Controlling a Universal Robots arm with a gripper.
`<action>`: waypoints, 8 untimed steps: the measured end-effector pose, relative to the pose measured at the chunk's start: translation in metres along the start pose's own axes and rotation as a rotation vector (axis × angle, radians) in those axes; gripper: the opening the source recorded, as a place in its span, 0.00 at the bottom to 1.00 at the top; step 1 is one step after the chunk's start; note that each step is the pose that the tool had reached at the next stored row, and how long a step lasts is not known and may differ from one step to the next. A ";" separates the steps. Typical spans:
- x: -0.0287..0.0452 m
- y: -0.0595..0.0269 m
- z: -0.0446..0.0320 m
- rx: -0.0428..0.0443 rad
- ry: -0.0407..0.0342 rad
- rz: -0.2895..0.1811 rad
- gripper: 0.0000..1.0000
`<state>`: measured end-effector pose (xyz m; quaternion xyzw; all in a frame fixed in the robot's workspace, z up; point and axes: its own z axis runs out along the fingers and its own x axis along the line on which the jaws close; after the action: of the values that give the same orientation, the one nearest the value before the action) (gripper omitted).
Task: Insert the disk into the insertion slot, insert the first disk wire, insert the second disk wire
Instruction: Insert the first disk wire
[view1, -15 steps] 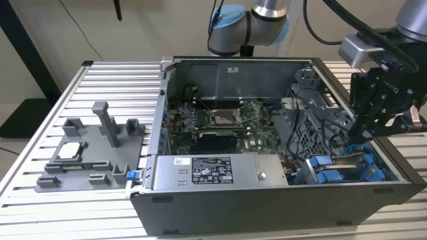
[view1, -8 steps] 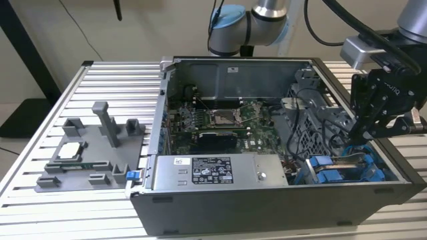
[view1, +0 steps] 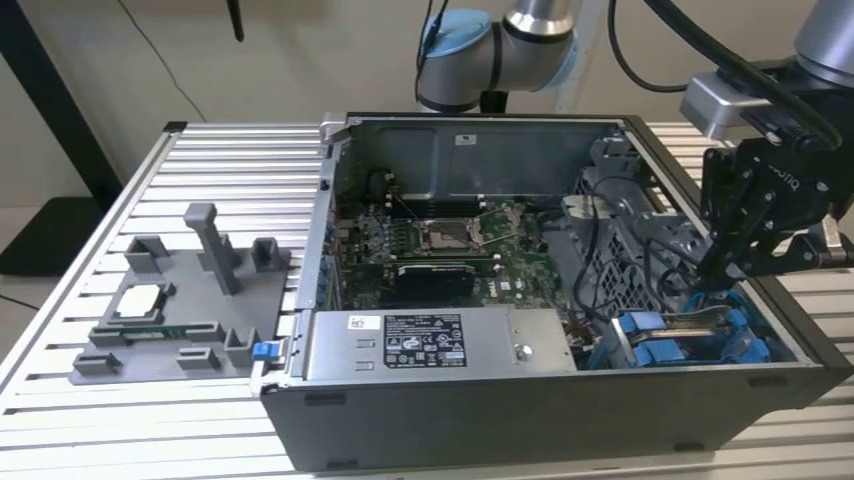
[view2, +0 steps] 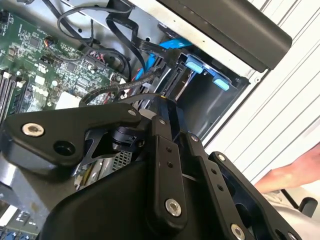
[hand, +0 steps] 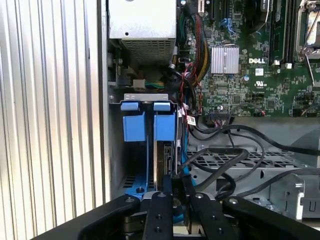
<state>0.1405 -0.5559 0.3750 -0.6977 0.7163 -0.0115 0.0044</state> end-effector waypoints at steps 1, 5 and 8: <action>0.0000 -0.0001 0.0002 -0.0065 0.0003 0.000 0.00; 0.0000 -0.0004 0.0012 -0.0332 0.0017 0.000 0.00; 0.0000 -0.0003 0.0012 -0.0341 0.0018 0.000 0.00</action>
<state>0.1409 -0.5559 0.3738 -0.6977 0.7164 0.0001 -0.0082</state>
